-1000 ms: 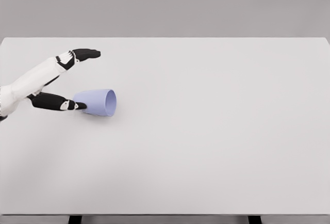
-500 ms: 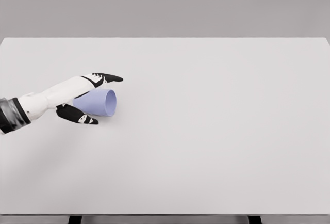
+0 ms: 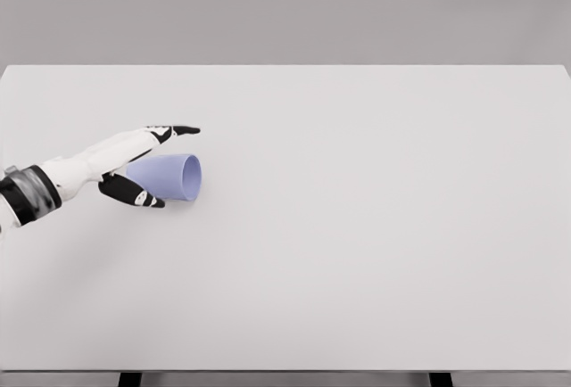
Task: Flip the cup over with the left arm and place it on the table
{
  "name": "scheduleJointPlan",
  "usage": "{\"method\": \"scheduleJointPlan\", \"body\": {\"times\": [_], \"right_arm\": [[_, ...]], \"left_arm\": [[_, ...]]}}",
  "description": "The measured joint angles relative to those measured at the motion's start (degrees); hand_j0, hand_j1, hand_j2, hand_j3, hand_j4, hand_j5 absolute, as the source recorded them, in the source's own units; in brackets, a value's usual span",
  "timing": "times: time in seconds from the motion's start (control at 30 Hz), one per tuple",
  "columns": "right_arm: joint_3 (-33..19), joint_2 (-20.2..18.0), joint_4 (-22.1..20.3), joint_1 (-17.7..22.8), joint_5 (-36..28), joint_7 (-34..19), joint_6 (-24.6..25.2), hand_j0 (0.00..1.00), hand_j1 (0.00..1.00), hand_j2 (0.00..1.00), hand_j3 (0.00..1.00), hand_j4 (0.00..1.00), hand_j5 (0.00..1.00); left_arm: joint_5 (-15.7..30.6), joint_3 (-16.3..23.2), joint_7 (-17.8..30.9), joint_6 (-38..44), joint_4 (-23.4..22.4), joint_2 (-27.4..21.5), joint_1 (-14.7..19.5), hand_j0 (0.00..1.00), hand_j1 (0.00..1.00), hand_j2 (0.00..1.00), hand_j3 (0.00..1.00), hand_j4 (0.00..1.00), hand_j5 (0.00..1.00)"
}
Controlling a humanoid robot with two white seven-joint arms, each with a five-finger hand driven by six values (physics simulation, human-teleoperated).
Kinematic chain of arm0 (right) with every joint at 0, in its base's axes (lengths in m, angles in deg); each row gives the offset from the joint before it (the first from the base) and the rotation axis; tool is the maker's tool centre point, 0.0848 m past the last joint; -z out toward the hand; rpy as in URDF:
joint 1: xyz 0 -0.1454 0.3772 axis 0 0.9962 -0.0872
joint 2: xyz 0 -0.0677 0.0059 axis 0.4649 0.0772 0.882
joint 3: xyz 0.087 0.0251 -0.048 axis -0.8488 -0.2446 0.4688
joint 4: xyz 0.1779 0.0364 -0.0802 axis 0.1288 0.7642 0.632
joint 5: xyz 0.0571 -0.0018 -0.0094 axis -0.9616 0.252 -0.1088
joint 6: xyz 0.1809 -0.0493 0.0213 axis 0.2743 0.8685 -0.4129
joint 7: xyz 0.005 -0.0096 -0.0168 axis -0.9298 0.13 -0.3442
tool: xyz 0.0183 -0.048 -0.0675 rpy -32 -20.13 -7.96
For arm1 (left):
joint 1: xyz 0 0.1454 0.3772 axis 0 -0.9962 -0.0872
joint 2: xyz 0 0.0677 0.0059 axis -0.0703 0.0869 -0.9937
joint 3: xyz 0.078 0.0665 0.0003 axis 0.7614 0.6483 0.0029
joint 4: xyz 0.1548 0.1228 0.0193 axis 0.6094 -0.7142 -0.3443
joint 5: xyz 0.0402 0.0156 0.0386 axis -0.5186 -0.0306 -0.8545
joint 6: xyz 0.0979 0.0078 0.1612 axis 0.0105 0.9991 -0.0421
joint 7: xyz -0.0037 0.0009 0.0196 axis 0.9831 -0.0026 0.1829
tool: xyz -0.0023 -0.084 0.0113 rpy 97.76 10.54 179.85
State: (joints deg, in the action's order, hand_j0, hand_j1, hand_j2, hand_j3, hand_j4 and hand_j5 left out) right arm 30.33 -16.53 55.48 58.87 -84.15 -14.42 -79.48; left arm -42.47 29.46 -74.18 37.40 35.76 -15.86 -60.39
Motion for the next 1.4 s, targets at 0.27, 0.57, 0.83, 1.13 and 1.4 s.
{"method": "scheduleJointPlan", "body": {"times": [0.27, 0.57, 0.83, 1.13, 1.4], "right_arm": [[0.0, 0.0, 0.0, 0.0, 0.0, 0.0, 0.0, 1.0, 1.0, 1.0, 1.0, 1.0, 1.0], [0.0, 0.0, 0.0, 0.0, 0.0, 0.0, 0.0, 1.0, 1.0, 1.0, 1.0, 1.0, 1.0], [0.0, 0.0, 0.0, 0.0, 0.0, 0.0, 0.0, 1.0, 1.0, 1.0, 1.0, 1.0, 1.0], [0.0, 0.0, 0.0, 0.0, 0.0, 0.0, 0.0, 1.0, 1.0, 1.0, 1.0, 1.0, 1.0], [0.0, 0.0, 0.0, 0.0, 0.0, 0.0, 0.0, 1.0, 1.0, 1.0, 1.0, 1.0, 1.0]], "left_arm": [[0.0, 0.2, 2.2, 1.1, 0.0, 2.1, 0.2, 1.0, 1.0, 1.0, 1.0, 1.0, 1.0], [0.4, 0.1, 2.1, 5.0, -0.1, 2.6, 1.1, 1.0, 1.0, 1.0, 1.0, 1.0, 1.0], [0.1, 1.8, 2.3, 8.3, -0.5, 3.4, 1.1, 1.0, 1.0, 1.0, 1.0, 1.0, 1.0], [0.3, 2.1, 2.1, 12.3, -0.5, 3.7, 0.9, 0.71, 0.71, 0.71, 0.71, 0.71, 0.71], [1.6, 2.3, 2.2, 15.3, 0.0, 3.5, 0.8, 0.63, 0.63, 0.63, 0.63, 0.63, 0.63]]}}
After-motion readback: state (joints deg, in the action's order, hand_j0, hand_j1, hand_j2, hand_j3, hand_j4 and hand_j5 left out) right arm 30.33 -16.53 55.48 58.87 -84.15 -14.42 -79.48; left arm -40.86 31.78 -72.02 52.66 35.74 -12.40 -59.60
